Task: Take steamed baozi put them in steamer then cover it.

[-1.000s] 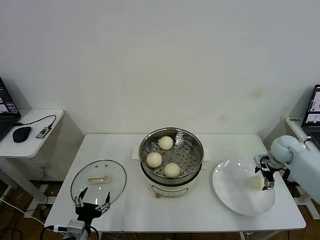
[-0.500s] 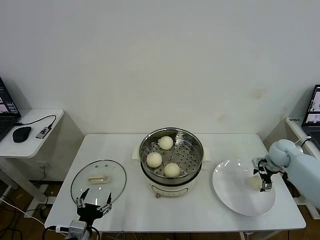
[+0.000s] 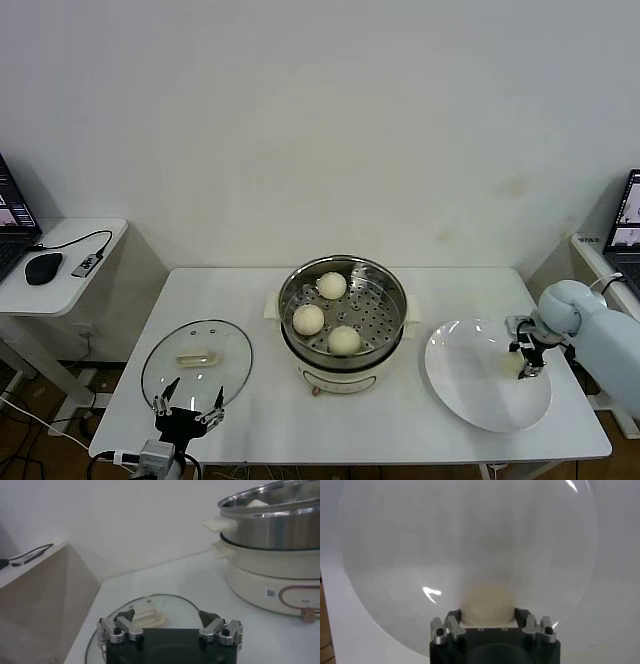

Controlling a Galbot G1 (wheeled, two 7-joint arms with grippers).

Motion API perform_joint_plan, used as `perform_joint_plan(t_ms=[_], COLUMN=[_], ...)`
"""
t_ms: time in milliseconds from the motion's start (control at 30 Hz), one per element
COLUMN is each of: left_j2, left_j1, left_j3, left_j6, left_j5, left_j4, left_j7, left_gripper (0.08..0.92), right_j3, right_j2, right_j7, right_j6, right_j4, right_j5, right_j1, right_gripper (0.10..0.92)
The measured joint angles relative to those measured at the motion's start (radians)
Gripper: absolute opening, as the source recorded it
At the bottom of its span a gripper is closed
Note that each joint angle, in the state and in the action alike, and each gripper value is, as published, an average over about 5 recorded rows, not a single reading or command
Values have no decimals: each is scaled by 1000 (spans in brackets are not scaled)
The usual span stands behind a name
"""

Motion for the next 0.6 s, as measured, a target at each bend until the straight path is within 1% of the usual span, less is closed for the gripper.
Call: perform_joint_plan(t_ms=[167,300,600], left_j2=[-1,-4,2], left_j1=[-9,-20,-46], left_j3=[3,7,11], left_j6=[1,6,20], left_j5=[2,9,25], left_j4=[3,6,4], left_j7=[2,-1,-3], left_gripper=[823,823,823], right_j3=[-13,-51,-299], right_j2=[-21,-53,-80], right_j7=[-9,-25,-41], right_j6=[-17,-42,-129], right_j4=[24,62,166], right_j5=[38,98,321], right_j1=[26,78,374], right_gripper=[577,577,577])
